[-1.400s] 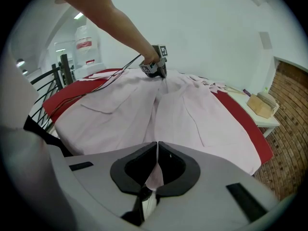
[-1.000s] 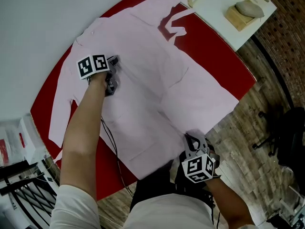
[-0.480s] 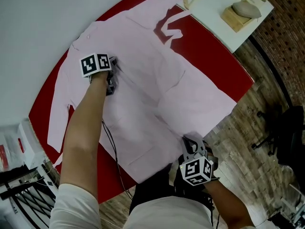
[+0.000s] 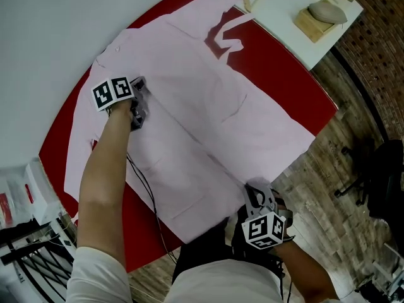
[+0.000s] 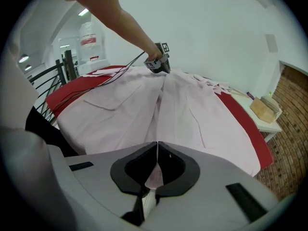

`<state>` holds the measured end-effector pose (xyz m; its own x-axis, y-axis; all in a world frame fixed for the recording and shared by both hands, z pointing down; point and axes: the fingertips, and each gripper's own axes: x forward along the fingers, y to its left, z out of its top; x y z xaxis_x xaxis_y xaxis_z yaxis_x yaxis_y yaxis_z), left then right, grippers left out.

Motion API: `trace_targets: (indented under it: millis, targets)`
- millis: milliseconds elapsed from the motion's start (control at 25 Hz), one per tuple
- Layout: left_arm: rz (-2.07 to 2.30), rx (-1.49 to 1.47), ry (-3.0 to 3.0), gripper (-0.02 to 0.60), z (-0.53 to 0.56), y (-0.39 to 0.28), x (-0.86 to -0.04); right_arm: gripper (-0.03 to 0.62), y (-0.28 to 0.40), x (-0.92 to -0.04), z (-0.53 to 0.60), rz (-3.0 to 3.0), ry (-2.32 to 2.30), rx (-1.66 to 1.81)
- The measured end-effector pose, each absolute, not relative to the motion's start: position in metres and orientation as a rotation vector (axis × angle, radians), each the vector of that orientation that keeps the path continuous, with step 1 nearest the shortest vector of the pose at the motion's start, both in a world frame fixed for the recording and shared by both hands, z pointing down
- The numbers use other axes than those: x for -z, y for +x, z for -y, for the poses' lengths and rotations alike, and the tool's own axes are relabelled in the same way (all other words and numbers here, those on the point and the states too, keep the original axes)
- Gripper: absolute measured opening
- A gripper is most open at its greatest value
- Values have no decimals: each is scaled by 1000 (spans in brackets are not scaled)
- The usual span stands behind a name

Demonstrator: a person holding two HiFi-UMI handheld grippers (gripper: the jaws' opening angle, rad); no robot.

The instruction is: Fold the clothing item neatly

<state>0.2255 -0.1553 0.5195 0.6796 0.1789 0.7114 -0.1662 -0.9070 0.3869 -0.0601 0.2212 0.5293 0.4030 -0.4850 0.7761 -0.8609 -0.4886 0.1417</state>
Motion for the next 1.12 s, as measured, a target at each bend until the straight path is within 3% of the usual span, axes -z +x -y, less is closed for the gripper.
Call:
trace_targets:
  millis: [600,680,800,1120]
  targets:
    - [-19,-1144,2468,12,160,219,-534,20,-70,-536,-216,1143,2026,-881]
    - [-27,-1134,2488,44,160,220,-530,25,-69,-535,-217,1147,2039,-883]
    - [-44,-1116,2517,84,161,218,-522,86,-71,-531,-217,1169,2055,-878]
    - [-94,-1045,2581,87,155,191,-496,91,-72,-515,-233,1151,2073,-852]
